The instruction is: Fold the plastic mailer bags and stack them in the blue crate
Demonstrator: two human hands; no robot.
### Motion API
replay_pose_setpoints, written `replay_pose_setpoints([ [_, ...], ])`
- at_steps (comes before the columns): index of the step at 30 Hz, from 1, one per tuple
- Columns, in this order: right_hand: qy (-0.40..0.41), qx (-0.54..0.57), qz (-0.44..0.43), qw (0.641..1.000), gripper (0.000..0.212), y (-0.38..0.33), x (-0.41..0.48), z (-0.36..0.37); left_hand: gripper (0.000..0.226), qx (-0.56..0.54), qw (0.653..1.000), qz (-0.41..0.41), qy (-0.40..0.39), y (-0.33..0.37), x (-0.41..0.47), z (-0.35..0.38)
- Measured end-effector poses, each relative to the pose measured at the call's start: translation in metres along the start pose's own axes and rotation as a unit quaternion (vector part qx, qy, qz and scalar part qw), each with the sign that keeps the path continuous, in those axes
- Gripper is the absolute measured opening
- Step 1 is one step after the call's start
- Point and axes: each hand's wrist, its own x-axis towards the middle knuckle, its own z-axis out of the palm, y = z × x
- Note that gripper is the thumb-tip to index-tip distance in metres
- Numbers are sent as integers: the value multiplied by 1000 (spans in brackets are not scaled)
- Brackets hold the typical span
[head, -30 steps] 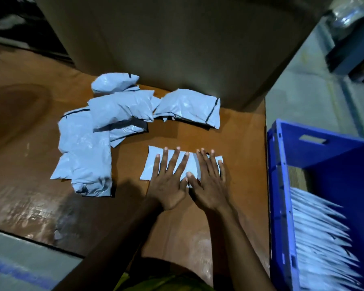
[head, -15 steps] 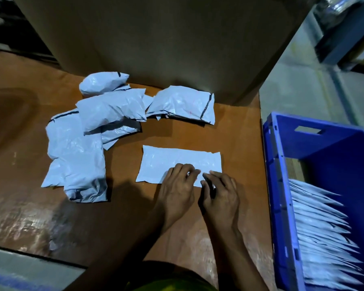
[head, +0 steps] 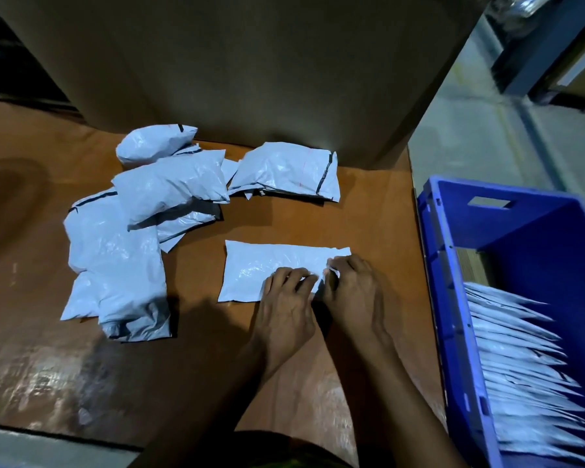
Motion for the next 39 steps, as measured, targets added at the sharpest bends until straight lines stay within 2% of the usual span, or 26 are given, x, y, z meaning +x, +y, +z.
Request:
replay_pose_setpoints([
  [3, -105, -23, 6, 994, 13, 11, 41, -23, 36, -12, 1000, -10, -8, 1, 0, -3],
  [5, -122, -19, -7, 992, 12, 12, 61, -29, 37, -21, 1000, -18, -15, 3, -2, -5],
  [7, -106, 16, -8, 994, 7, -2, 56, -18, 35, -29, 999, -18, -24, 1, -3, -6],
  [10, -32, 98, 56, 993, 5, -11, 29, 12, 35, -42, 996, 12, -76, -9, -2, -19],
  [13, 3, 121, 70, 990, 14, -5, 15, 14, 40, 11, 995, 37, -94, -15, 11, -43],
  [18, 55, 143, 46, 987, 24, -11, 1, 17, 40, 96, 993, -17, -69, -11, 33, -39],
  [21, 45, 126, 38, 990, 31, -12, 5, 14, 45, 127, 987, -42, -85, -4, 32, -26],
  [24, 38, 81, 17, 996, 17, -15, 9, 2, 53, 108, 989, -54, -84, -6, 32, -26],
  [27, 51, 68, 1, 996, 9, -23, 5, -9, 36, 53, 993, -66, -78, -21, 33, -22],
  [31, 25, 25, -8, 999, 8, -25, -14, -9, 35, -19, 998, -48, -48, -32, 21, -23],
  [33, 32, 31, 11, 999, 11, -20, -27, -4, 33, -35, 999, -28, -2, -32, 13, -25],
  [36, 57, 41, -3, 998, 13, -19, -41, 2, 29, -1, 996, -20, 86, -31, -3, -27],
  [39, 60, 50, 0, 997, 14, -22, -40, 1, 25, 33, 994, -35, 94, -36, -19, -14],
])
